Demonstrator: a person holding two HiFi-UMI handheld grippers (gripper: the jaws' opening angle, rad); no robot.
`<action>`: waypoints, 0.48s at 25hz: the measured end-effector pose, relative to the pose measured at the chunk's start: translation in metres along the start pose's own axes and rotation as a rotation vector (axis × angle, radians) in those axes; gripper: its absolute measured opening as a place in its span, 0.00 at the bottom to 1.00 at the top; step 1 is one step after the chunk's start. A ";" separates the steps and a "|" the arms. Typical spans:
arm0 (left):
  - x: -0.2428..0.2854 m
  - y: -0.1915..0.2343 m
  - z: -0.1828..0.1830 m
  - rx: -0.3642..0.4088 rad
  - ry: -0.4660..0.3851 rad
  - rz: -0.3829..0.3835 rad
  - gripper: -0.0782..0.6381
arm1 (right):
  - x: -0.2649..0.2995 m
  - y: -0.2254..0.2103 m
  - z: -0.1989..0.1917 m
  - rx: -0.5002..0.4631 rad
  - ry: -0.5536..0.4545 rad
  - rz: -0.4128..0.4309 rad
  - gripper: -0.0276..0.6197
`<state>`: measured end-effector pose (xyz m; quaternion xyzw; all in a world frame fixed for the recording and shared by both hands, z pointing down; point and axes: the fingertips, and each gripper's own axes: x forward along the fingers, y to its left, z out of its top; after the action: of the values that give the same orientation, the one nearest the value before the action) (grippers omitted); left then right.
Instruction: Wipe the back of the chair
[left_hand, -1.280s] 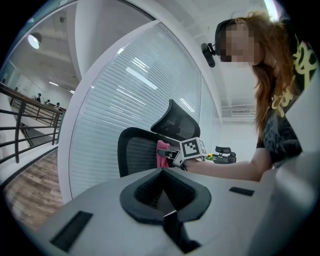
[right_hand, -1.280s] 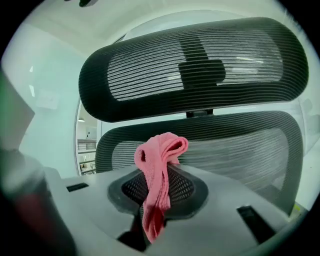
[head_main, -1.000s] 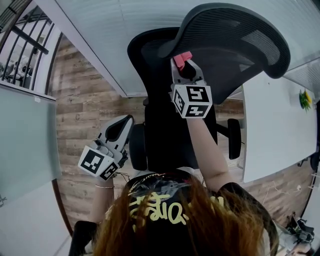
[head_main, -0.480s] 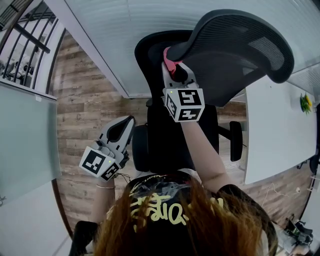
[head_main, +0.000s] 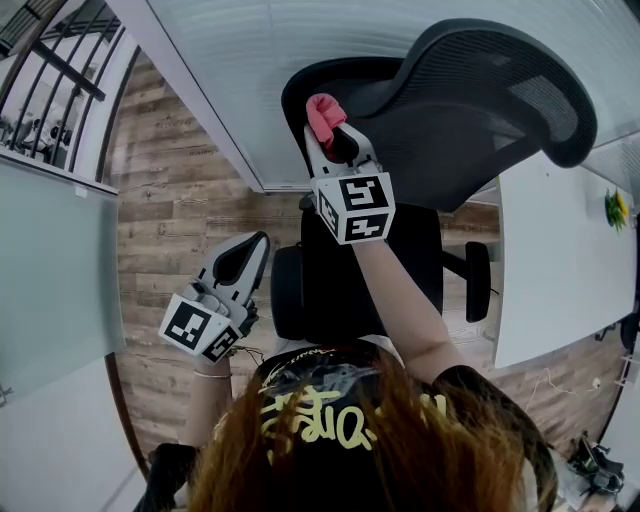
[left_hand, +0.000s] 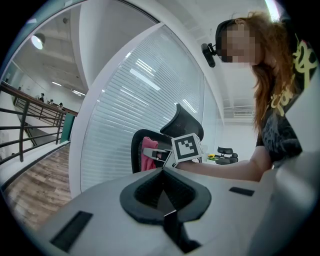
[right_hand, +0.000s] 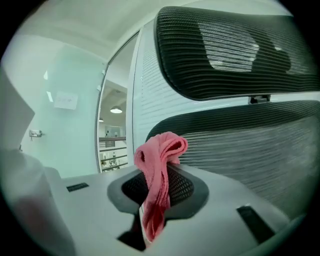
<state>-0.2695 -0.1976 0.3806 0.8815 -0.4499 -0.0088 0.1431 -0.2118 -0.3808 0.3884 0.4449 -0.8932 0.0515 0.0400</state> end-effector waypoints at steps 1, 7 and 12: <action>-0.002 0.001 0.000 0.000 -0.001 0.005 0.10 | 0.001 0.004 -0.001 -0.001 0.002 0.008 0.15; -0.013 0.006 0.001 -0.002 -0.006 0.037 0.10 | 0.009 0.029 -0.006 -0.003 0.019 0.079 0.15; -0.019 0.008 -0.001 -0.006 -0.005 0.055 0.10 | 0.015 0.048 -0.016 -0.014 0.057 0.136 0.15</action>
<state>-0.2873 -0.1865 0.3820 0.8684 -0.4742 -0.0084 0.1448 -0.2589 -0.3616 0.4032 0.3812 -0.9202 0.0604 0.0650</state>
